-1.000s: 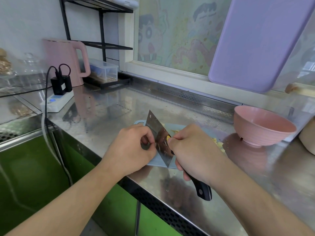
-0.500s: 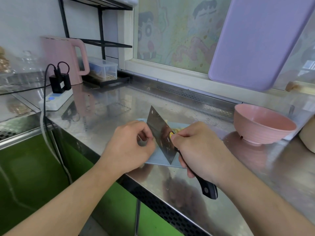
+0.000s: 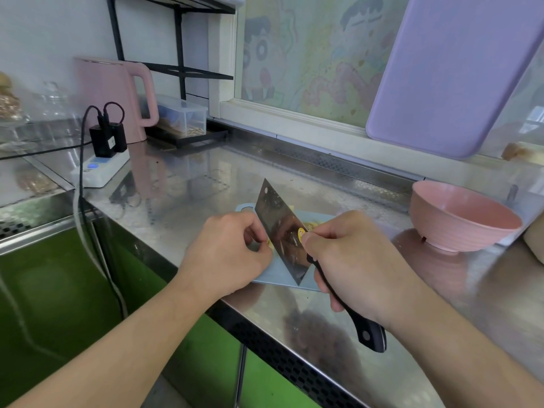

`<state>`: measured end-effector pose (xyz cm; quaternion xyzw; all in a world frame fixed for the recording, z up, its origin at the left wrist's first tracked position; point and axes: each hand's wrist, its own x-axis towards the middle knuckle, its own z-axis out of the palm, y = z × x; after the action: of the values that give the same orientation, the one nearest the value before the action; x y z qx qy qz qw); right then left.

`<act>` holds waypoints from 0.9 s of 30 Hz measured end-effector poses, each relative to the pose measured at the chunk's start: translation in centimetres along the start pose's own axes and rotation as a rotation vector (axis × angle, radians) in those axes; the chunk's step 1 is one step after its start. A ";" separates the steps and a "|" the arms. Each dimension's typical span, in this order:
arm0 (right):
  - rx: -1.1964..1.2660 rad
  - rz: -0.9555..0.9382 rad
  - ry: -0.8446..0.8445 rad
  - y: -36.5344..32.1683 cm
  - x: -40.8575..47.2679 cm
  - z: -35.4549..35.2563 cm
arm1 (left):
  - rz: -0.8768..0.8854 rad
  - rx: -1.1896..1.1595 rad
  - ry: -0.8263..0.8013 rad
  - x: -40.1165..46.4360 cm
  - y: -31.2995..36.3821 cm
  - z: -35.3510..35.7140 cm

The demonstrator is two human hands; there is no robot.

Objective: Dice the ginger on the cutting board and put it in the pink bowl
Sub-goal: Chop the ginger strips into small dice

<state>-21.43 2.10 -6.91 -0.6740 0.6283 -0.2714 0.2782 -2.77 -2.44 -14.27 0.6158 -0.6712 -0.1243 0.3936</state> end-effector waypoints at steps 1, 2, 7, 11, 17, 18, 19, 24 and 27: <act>0.000 0.001 -0.001 0.0 0.0 0.0 | 0.001 0.003 -0.001 0.0 0.0 0.0; -0.001 0.001 -0.001 0.0 0.0 0.1 | 0.001 0.006 -0.002 0.0 0.0 0.0; -0.024 -0.021 0.008 0.1 0.2 0.4 | -0.009 0.006 0.006 0.0 0.0 0.0; -0.042 -0.021 0.009 -0.2 0.2 0.5 | -0.004 0.010 0.017 -0.1 0.2 0.1; -0.155 -0.070 -0.034 -0.8 0.4 0.9 | -0.002 0.019 0.008 -0.1 0.3 -0.1; -0.172 -0.074 -0.030 -0.7 0.5 0.9 | -0.005 0.018 0.003 -0.2 0.4 -0.1; -0.164 -0.067 -0.030 -0.6 0.5 0.9 | -0.009 0.012 -0.002 -0.2 0.5 -0.2; 0.001 0.044 -0.059 0.3 0.8 0.6 | -0.007 0.006 -0.038 -0.3 0.7 -0.4; 0.037 0.047 -0.062 0.6 0.8 0.3 | 0.033 0.022 -0.050 -0.2 0.4 -0.2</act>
<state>-21.57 1.26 -7.55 -0.6620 0.6298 -0.2553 0.3163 -2.93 -2.11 -13.91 0.6057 -0.6922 -0.1258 0.3716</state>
